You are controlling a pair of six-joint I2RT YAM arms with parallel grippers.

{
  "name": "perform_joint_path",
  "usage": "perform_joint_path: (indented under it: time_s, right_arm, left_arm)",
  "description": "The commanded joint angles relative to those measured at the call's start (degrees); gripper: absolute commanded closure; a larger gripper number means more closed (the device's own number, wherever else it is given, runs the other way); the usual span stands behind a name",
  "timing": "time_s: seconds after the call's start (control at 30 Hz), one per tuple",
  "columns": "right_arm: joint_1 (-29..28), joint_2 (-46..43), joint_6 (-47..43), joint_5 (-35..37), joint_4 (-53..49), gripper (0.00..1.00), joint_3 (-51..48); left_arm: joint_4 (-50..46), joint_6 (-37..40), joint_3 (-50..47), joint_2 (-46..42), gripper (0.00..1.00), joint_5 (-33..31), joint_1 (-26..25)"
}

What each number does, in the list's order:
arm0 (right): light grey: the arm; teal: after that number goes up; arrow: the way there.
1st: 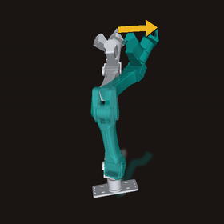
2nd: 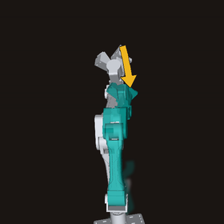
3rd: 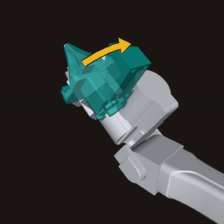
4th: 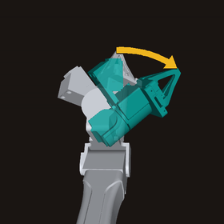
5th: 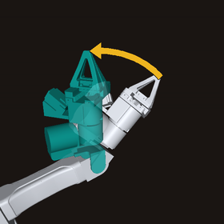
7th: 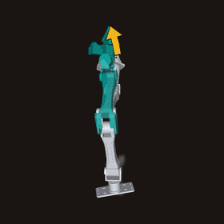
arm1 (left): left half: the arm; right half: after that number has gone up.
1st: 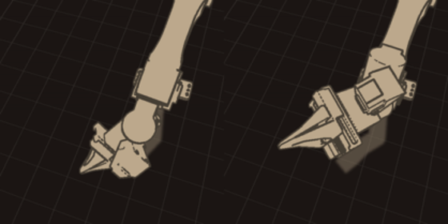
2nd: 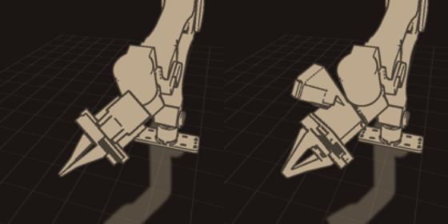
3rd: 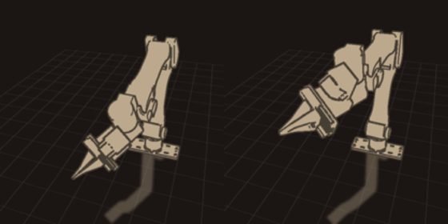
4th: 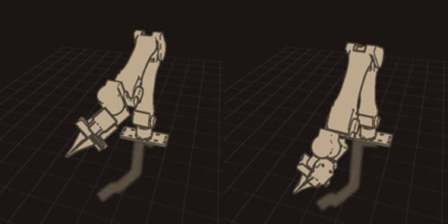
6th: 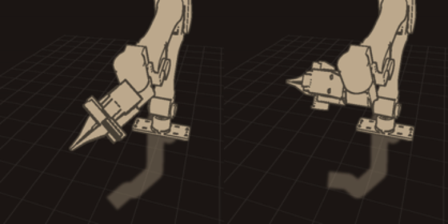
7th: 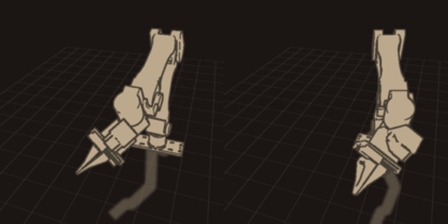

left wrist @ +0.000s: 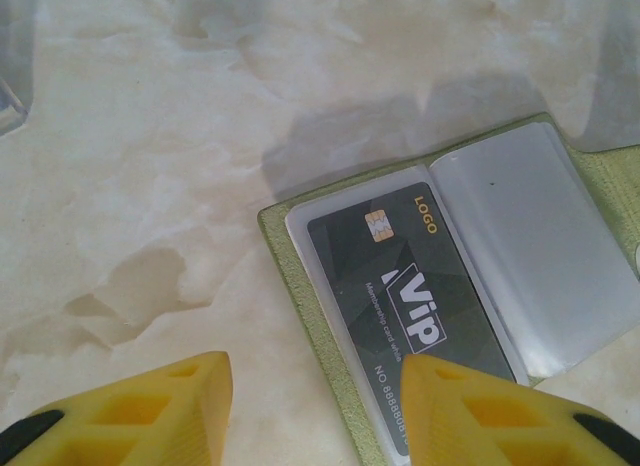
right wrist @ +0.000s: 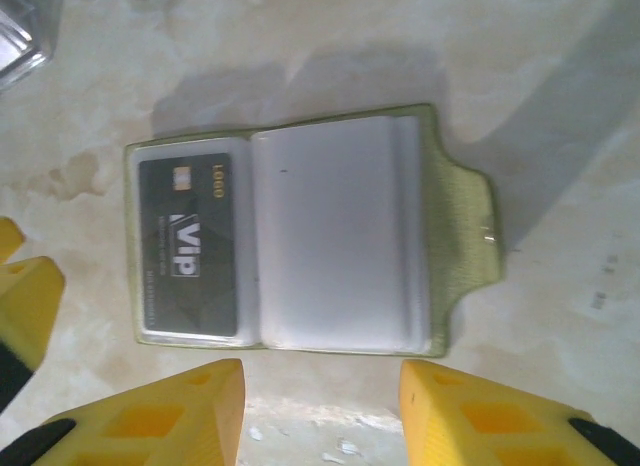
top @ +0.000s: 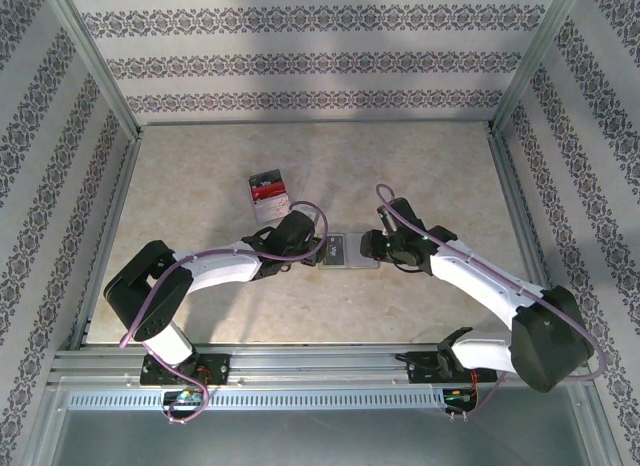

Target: Take the credit cards out of the card holder

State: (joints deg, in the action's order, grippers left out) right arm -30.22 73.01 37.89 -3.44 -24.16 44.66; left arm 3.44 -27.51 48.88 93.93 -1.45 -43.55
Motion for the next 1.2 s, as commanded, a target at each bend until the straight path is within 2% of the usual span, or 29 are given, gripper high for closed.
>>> perform_joint_path:
  time_s: [0.0, 0.5, 0.67, 1.17]
  right_arm:
    - [0.25, 1.86, 1.99, -4.99, 3.80, 0.55, 1.48]
    - [-0.19, 13.63, 1.66, -10.56, 8.83, 0.55, 5.57]
    - [-0.19, 17.42, 1.65, -11.67, 10.41, 0.59, 6.40]
    - [-0.71, 23.15, 0.97, -12.91, 11.77, 0.62, 8.32]
  left_arm:
    - [-0.32, -0.72, -0.48, 0.73, 0.54, 0.41, -0.75]
    - [1.11, -2.18, -0.41, 3.71, 0.65, 2.19, -0.75]
    - [2.18, -2.90, -0.74, 4.83, 0.69, 3.01, -0.75]
    - [3.99, -3.34, 0.07, 6.87, 0.79, 4.53, -0.75]
